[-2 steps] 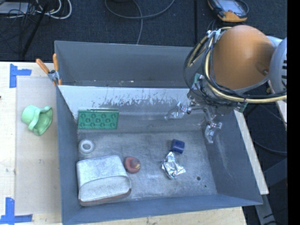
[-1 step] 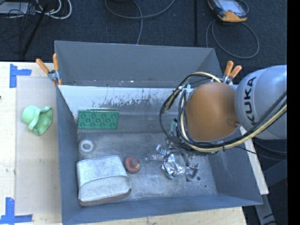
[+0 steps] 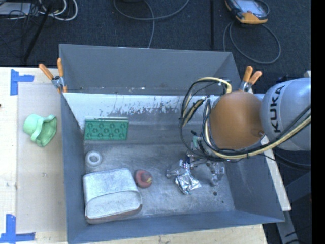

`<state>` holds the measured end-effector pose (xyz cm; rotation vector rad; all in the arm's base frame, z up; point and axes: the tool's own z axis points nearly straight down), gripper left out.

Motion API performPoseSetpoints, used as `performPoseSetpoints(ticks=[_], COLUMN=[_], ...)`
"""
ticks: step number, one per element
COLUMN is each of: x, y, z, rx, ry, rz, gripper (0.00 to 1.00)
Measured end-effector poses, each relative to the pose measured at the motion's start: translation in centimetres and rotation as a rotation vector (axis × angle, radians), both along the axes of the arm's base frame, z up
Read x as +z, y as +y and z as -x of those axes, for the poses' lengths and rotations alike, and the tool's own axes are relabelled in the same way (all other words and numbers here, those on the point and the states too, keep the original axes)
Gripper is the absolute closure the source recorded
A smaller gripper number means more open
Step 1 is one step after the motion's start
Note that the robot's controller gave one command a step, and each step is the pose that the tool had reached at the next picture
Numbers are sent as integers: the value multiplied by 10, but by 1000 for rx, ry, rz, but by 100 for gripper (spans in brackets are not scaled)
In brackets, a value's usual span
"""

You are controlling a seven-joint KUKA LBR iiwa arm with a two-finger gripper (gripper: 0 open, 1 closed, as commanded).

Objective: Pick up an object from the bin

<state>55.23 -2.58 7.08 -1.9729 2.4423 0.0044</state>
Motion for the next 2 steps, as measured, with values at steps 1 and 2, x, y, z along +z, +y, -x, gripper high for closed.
performPoseSetpoints(ticks=[1,2], x=[4,186], y=[-1,9], z=[-2,6], rx=[0,-33], ry=[-6,-8], rz=[3,2], gripper=[100,100])
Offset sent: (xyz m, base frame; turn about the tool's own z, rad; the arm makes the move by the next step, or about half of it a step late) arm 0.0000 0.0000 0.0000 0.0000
